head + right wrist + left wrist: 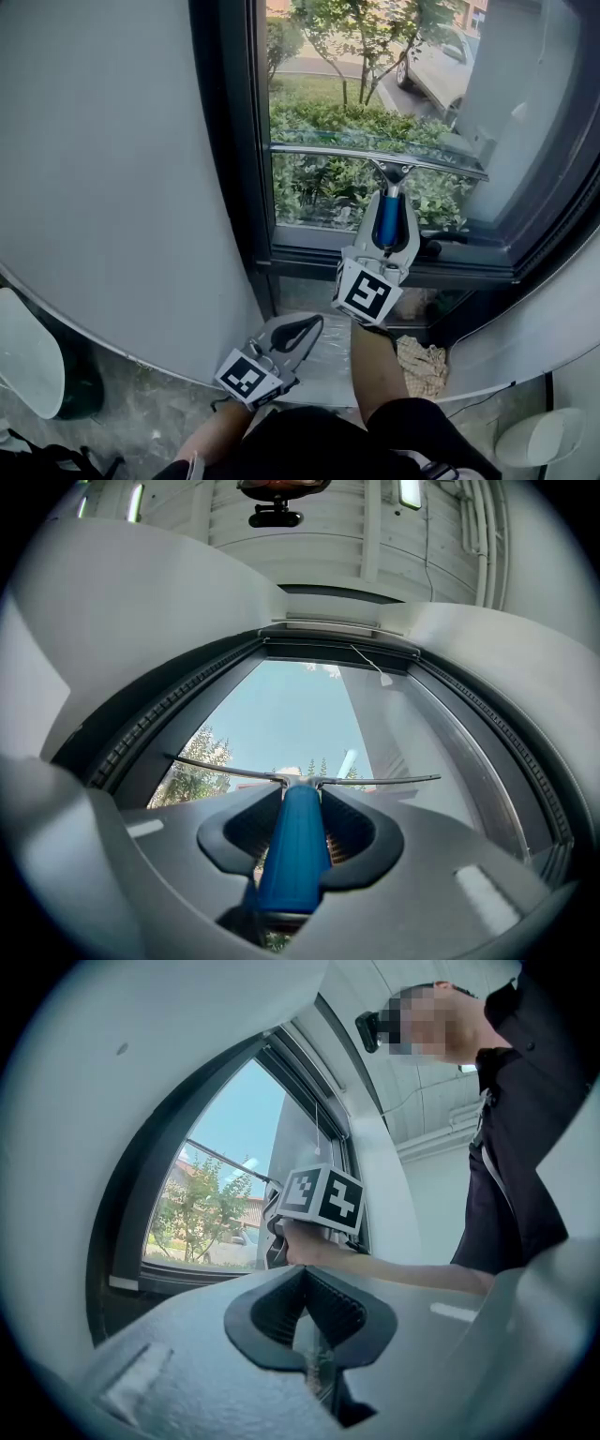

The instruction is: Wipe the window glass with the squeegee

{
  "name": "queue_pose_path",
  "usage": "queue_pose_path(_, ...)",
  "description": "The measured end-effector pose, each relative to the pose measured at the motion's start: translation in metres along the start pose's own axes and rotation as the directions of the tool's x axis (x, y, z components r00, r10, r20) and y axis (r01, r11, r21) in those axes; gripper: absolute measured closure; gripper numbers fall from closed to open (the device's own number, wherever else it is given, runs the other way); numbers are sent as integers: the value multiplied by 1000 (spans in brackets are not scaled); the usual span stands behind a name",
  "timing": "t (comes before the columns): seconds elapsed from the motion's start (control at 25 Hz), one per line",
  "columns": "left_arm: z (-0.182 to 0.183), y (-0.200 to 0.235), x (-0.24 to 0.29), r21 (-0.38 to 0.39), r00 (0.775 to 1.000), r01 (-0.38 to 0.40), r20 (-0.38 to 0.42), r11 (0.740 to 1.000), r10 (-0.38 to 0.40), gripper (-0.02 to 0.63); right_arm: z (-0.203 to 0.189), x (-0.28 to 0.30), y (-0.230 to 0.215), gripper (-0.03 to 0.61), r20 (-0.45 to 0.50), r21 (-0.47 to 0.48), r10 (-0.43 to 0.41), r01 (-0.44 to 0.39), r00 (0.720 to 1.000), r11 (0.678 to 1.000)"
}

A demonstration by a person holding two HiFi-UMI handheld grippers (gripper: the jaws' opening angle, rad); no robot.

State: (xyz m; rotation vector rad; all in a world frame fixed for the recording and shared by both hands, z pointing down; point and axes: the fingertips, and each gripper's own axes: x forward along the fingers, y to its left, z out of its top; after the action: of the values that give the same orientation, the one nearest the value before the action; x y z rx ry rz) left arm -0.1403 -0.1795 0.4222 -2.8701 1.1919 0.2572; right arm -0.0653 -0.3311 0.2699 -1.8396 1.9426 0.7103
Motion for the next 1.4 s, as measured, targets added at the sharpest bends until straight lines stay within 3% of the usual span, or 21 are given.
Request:
queue_pose_path(0.08, -1, -2, 0, 36, 1000, 2, -12, 999, -2, 615, -3, -1, 0, 445, -3, -5, -1, 1, 1000, 1000)
queue_pose_path(0.24, -4, 0, -2, 3, 1000, 1, -15, 1000, -1, 615, -9, -4, 1, 445, -21, 0, -1, 1, 1000, 1000)
queue_pose_path(1.4, -15, -4, -11, -16, 999, -13, -42, 1000, 13, 615, -32, -28, 7, 445, -100, 20, 14, -12, 995, 1000)
